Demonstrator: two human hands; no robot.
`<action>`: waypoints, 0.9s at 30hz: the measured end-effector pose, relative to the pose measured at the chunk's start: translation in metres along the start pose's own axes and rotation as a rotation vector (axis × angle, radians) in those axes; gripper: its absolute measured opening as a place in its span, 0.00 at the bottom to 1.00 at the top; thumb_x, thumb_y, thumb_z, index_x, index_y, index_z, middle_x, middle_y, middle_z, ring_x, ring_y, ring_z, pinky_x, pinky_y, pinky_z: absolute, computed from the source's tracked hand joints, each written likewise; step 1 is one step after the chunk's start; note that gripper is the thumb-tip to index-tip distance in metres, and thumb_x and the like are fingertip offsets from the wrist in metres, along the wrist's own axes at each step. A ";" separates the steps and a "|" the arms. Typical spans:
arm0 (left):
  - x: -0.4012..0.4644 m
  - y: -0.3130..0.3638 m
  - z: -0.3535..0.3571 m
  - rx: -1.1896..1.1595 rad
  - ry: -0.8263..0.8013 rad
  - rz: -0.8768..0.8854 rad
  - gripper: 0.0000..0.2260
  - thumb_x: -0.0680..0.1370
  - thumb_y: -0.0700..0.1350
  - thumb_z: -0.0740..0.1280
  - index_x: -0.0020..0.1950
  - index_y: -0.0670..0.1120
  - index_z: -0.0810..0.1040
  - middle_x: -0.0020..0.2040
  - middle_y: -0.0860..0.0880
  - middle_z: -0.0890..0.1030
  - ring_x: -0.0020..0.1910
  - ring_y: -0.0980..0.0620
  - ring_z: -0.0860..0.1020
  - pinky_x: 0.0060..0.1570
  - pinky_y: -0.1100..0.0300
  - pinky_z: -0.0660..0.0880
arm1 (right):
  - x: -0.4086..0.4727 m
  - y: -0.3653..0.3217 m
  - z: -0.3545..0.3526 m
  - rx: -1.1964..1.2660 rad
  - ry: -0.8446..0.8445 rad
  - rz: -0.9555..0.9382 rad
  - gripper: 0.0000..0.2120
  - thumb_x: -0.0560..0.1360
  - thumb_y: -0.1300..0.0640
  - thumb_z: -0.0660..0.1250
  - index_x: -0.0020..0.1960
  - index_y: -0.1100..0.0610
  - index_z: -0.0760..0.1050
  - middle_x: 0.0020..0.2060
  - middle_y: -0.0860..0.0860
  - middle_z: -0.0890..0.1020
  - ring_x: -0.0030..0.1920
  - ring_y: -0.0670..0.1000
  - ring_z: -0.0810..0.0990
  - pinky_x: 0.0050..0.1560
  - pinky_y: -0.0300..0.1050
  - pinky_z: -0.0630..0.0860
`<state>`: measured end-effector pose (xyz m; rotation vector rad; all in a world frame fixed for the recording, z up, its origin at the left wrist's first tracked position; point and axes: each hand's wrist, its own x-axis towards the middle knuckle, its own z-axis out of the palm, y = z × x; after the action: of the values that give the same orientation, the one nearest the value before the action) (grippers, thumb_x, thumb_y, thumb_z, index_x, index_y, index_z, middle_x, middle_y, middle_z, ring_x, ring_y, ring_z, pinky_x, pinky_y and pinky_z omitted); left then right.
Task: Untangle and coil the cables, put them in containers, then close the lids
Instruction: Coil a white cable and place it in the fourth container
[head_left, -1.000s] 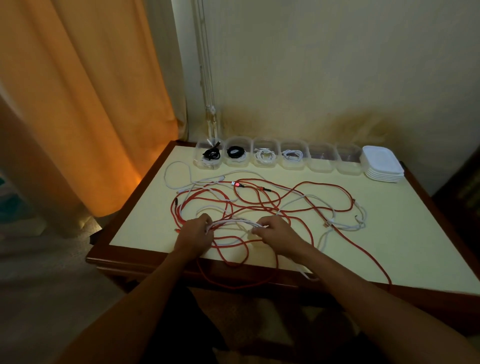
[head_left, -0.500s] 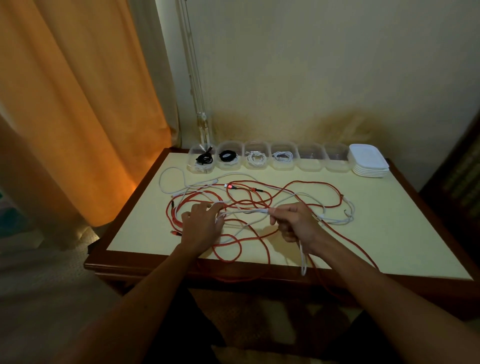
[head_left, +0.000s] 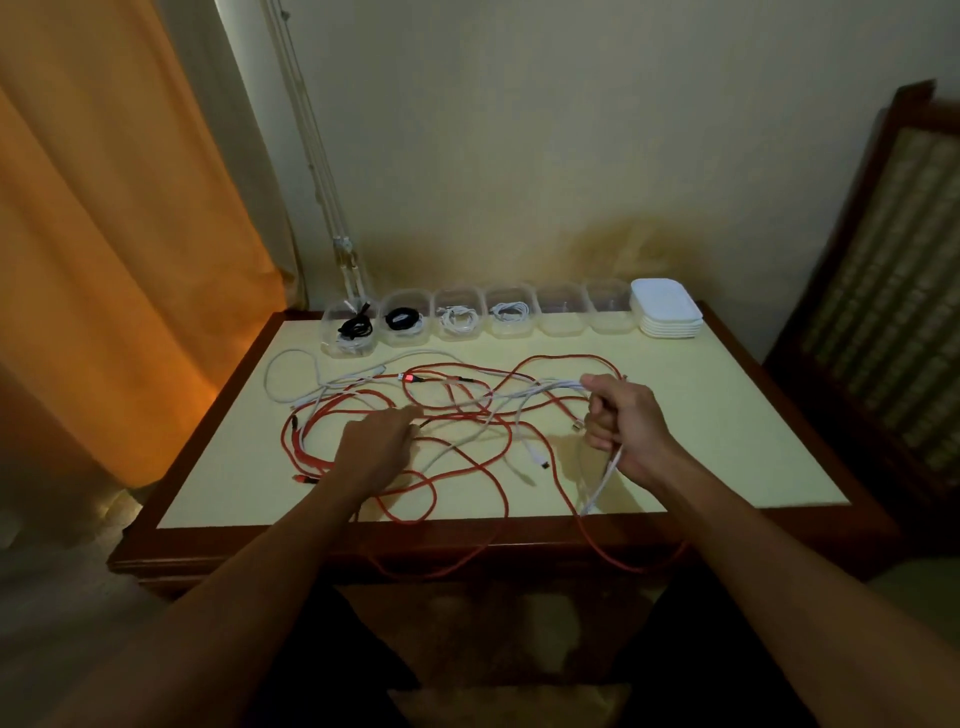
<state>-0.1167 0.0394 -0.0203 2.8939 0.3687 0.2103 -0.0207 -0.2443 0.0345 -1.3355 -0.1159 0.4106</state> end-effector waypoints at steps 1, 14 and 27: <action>0.000 -0.001 0.001 0.023 -0.032 -0.025 0.20 0.81 0.47 0.61 0.74 0.53 0.66 0.67 0.45 0.76 0.65 0.46 0.74 0.61 0.46 0.74 | -0.002 0.001 -0.004 0.010 -0.020 0.003 0.19 0.78 0.59 0.63 0.29 0.58 0.67 0.19 0.48 0.57 0.20 0.47 0.54 0.25 0.40 0.53; 0.006 0.092 -0.029 -1.384 -0.359 -0.220 0.20 0.79 0.41 0.65 0.70 0.53 0.69 0.61 0.45 0.80 0.56 0.44 0.82 0.53 0.47 0.80 | -0.016 0.012 -0.010 -0.112 -0.077 0.029 0.18 0.81 0.52 0.64 0.36 0.60 0.75 0.23 0.50 0.59 0.23 0.48 0.56 0.27 0.42 0.56; -0.002 0.130 0.022 -1.992 -0.180 -0.678 0.10 0.84 0.41 0.55 0.47 0.40 0.71 0.37 0.44 0.75 0.33 0.50 0.76 0.37 0.57 0.75 | -0.060 0.053 -0.029 -0.634 -0.413 0.028 0.13 0.79 0.49 0.67 0.43 0.58 0.80 0.29 0.49 0.78 0.29 0.47 0.75 0.40 0.43 0.74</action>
<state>-0.0850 -0.0879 -0.0117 0.7602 0.5605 0.0725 -0.0783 -0.2833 -0.0140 -1.8568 -0.6119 0.7071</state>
